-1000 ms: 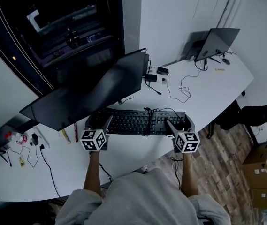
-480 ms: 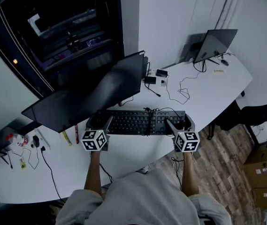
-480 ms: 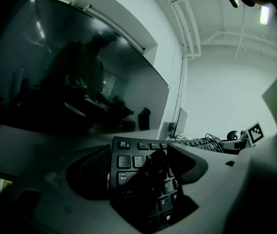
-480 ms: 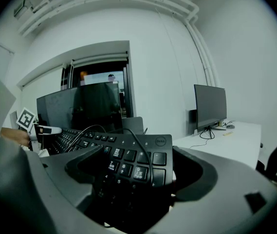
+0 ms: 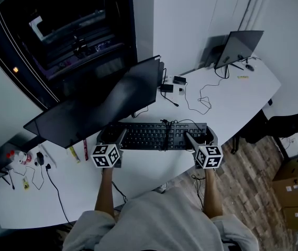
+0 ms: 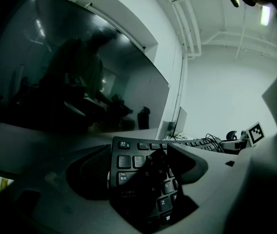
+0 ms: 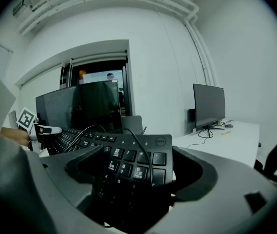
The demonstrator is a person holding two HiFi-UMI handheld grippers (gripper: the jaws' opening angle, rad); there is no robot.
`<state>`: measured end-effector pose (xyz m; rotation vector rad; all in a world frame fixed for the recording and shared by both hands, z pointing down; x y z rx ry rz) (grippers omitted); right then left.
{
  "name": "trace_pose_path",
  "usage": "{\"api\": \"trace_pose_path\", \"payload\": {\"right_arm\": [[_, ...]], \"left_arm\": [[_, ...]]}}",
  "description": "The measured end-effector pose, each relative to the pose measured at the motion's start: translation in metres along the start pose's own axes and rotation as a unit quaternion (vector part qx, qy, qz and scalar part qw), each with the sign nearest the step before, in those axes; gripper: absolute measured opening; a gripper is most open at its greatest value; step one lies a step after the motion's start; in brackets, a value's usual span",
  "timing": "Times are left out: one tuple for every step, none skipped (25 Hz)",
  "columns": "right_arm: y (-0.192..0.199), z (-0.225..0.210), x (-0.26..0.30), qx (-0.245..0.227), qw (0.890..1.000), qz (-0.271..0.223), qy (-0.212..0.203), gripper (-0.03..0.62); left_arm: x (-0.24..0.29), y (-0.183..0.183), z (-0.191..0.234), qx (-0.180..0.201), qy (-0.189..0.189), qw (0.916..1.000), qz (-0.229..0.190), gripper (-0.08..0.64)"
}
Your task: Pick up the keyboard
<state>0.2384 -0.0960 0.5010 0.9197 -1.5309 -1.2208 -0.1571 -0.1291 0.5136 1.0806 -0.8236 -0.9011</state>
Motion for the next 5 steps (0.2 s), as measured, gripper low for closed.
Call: {"api": "trace_pose_path", "payload": {"right_arm": [[0.0005,0.0001,0.0006,0.0,1.0,0.0,0.0,0.44],[0.001,0.0003,0.001,0.0,1.0,0.001,-0.001,0.44],[0.0015,0.0005,0.0011,0.0,1.0,0.001,-0.001,0.44],[0.002,0.0005,0.0011,-0.001,1.0,0.002,-0.001,0.44],[0.0025,0.0005,0.001,-0.001,1.0,0.002,-0.001,0.44]], "left_arm": [[0.0002,0.0007,0.0005,0.0,0.0,1.0,0.001,0.336],[0.0001,0.0015,0.001,-0.001,-0.001,1.0,0.001,0.336],[0.0001,0.0023,0.0012,-0.001,-0.002,1.0,0.002,0.336],[0.0001,0.003,0.0013,-0.001,-0.002,1.0,0.003,0.335],[0.0001,0.0037,0.0014,-0.001,-0.003,1.0,0.003,0.336]]}}
Point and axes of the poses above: the fingertips, and each gripper's own axes: x forward along the fingers, z to its left, y out of its underside, the point moved 6 cm from there along -x, backward along the fingers, and after that the axes turned 6 degrees about -z, right-handed, at the moved point
